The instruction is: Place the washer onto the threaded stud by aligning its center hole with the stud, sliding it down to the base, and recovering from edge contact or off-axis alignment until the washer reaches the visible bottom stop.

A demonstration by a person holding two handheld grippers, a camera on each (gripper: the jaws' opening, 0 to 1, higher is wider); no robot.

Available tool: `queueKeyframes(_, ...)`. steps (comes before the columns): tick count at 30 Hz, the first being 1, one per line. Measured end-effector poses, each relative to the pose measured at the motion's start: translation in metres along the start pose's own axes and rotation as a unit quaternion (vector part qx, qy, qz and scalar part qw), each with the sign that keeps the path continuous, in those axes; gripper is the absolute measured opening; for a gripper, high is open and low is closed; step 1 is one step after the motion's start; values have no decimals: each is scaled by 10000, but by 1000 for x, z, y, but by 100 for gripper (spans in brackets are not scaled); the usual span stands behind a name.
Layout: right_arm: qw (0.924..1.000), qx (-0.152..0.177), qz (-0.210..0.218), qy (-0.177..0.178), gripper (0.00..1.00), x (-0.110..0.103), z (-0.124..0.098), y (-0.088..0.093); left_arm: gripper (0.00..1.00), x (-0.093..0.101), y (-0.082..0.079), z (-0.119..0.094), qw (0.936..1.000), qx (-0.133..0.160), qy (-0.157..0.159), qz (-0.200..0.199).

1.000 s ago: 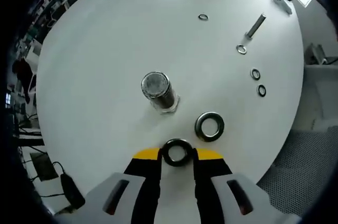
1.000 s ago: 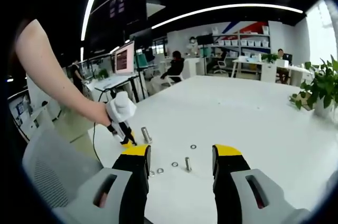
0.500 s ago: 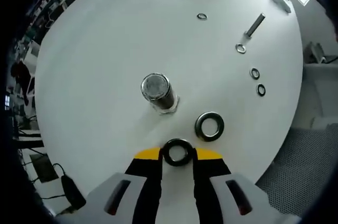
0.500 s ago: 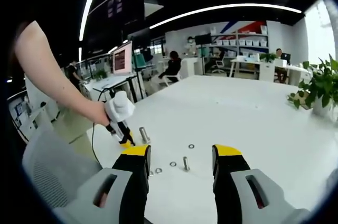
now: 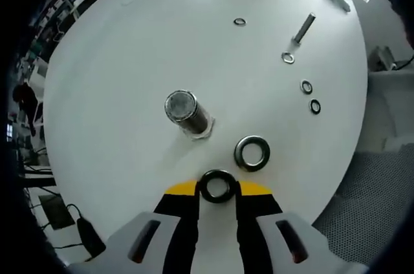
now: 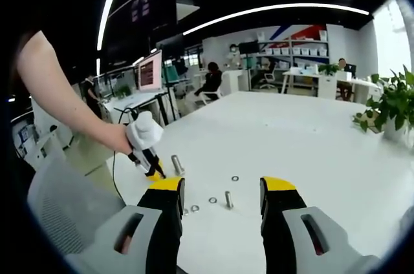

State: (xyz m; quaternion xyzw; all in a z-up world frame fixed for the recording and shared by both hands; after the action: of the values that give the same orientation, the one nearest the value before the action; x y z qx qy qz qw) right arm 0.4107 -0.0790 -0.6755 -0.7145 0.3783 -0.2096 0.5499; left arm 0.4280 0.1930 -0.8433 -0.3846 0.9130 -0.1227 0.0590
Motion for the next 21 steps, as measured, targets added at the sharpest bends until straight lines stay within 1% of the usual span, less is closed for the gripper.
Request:
queueKeyframes(9, 10000, 16, 14, -24, 50, -1, 0, -1, 19, -4, -3, -8, 9998, 124, -53, 138)
queueKeyframes(11, 10000, 16, 14, -15, 50, -1, 0, -1, 19, -6, -4, -10, 9995, 146, -97, 261)
queueKeyframes(15, 10000, 8, 17, -26, 50, -1, 0, 0, 19, -6, -7, -13, 9990, 166, -108, 395)
queueKeyframes(18, 10000, 0, 10, -30, 49, -1, 1, 0, 19, -6, -10, -16, 9989, 231, -106, 397)
queueKeyframes(21, 10000, -8, 17, -39, 50, -1, 1, 0, 19, -4, -13, -22, 9983, 304, -127, 482)
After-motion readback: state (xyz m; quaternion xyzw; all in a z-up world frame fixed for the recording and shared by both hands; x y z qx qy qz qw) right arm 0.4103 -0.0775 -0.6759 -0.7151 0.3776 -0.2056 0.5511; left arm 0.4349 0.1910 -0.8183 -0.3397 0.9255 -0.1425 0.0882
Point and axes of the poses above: the point that each gripper's makers call its tool centre point, and the gripper's own axes: z roughly forward along the fingers, x roughly to its right, y roughly out of its underside, the point moved 2 cm from there along -z, roughly backward along the fingers, and after that the axes turned 4 degrees about x, right-handed, at the moved point
